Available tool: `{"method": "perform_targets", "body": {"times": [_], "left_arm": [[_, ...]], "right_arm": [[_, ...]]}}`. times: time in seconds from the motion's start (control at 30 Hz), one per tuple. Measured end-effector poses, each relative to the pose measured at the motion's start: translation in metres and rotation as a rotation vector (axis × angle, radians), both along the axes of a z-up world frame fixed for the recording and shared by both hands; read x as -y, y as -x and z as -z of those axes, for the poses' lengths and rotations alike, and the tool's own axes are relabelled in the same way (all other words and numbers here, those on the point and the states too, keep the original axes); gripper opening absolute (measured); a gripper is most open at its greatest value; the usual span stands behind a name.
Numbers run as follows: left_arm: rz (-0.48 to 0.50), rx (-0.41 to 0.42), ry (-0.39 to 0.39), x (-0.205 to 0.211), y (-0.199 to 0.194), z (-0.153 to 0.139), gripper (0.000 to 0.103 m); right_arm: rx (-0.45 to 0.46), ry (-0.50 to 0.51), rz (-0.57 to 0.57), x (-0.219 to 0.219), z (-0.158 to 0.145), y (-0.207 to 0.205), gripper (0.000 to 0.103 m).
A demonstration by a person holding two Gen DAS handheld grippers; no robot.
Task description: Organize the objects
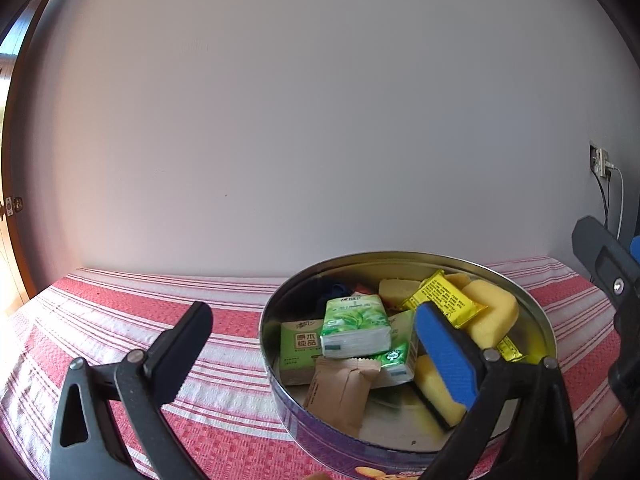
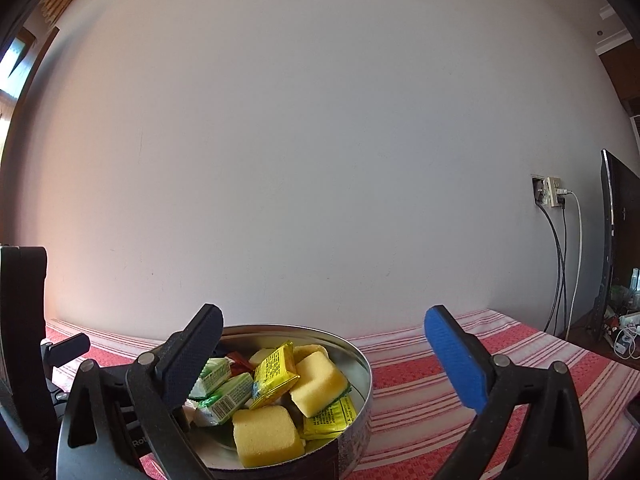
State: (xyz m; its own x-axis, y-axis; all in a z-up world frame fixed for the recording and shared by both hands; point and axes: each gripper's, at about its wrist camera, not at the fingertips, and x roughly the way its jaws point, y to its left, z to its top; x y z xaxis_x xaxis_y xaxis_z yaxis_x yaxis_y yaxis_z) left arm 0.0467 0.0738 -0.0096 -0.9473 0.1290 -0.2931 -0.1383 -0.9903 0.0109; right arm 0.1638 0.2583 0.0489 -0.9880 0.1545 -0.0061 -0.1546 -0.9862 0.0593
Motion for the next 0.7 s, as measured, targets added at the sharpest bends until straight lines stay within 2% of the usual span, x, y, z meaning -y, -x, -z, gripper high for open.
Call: {"method": "perform_targets", "body": {"times": [0.33, 0.7], "left_arm": [[-0.012, -0.003, -0.010, 0.001, -0.008, 0.000, 0.103], [-0.022, 0.004, -0.007, -0.001, -0.007, 0.003, 0.103]], "right_arm": [[-0.026, 0.052, -0.042, -0.011, 0.002, -0.007, 0.102], [-0.037, 0.047, -0.061, -0.010, 0.003, -0.021, 0.102]]}}
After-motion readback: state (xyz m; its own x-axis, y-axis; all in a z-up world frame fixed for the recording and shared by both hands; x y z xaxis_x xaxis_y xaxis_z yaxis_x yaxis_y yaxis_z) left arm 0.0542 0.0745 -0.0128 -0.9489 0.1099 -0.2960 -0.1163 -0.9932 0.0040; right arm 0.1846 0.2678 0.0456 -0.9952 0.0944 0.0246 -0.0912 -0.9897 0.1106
